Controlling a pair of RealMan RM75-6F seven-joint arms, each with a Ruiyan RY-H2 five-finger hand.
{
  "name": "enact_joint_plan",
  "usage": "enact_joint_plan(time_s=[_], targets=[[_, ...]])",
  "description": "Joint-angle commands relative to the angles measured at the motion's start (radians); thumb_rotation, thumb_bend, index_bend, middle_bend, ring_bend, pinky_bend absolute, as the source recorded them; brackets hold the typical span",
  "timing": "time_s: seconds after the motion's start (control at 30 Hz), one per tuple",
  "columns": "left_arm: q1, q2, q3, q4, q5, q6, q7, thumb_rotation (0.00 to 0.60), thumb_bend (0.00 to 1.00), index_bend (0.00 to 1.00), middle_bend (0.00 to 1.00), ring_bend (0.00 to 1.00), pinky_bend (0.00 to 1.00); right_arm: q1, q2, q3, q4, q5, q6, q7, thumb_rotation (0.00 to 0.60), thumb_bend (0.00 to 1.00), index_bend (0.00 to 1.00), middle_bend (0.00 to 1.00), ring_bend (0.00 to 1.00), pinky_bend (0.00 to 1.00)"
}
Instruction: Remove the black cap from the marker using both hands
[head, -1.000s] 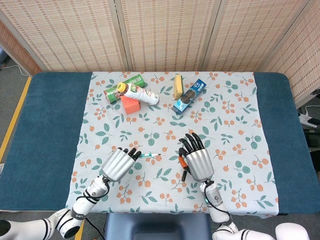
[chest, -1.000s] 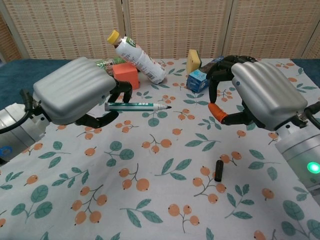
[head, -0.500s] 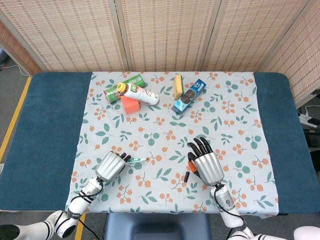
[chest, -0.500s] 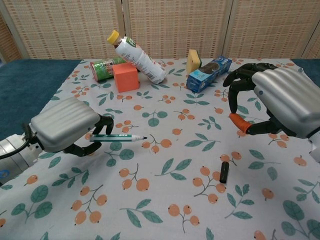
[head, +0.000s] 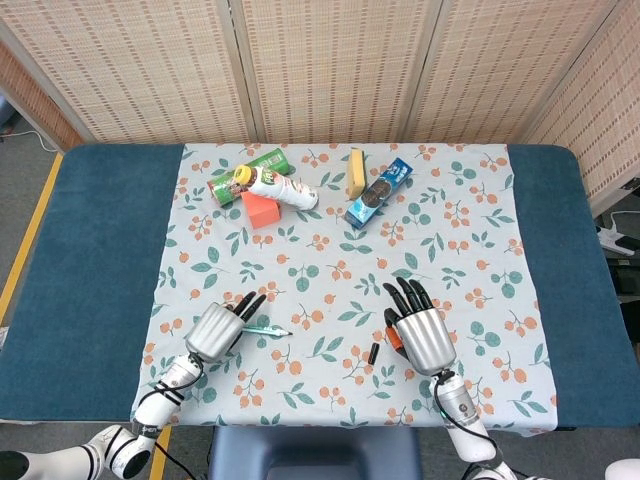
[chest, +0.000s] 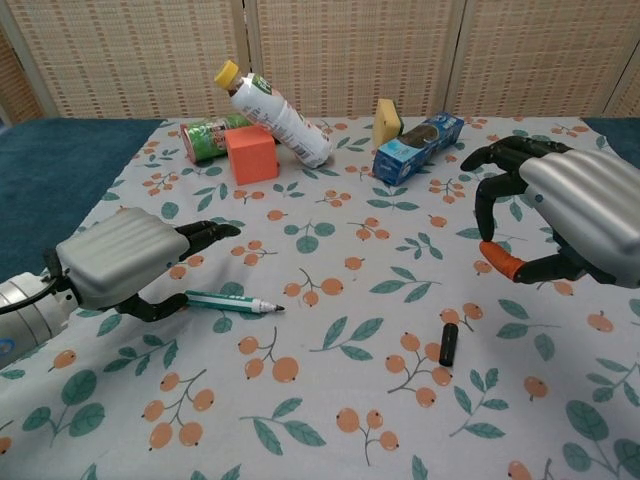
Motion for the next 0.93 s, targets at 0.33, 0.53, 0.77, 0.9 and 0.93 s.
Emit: enact_joint_plan(time_s=[0.33,0.53,0.77,0.9,0.93], targets=[[0.129,0.367,0.053,-0.414,-0.008,0.136,-0.196,0.600,0.40,0.00,0.01,0.01,0.35,-0.116,0.290,-0.090,-0.289,0.120,-0.016,-0.106,0.600,0.23,0.00,0.00,0.00,0.05],[0.278,0.546,0.130,-0.472,-0.027,0.259,-0.484,0.600,0.40,0.00,0.00,0.00,0.23,-0.233,0.430,-0.152,-0.289,0.032,0.152,-0.020,0.600,0.16,0.00,0.00,0.00,0.00],[0.363,0.556,0.133,-0.426,-0.013,0.354,-0.470,0.600,0.40,0.00,0.00,0.00,0.22,-0.322,0.494,-0.148,-0.259,-0.026,0.301,0.096,0.600,0.12,0.00,0.00,0.00,0.00],[0.372,0.542,0.118,-0.422,-0.019,0.351,-0.411,0.600,0.40,0.00,0.00,0.00,0.22,-0.325,0.510,-0.146,-0.271,-0.016,0.268,0.113,0.600,0.12,0.00,0.00,0.00,0.00],[0.374,0.539,0.114,-0.423,-0.015,0.355,-0.401,0.600,0.40,0.00,0.00,0.00,0.22,-0.325,0.513,-0.147,-0.273,-0.018,0.257,0.114,0.600,0.12,0.00,0.00,0.00,0.00]])
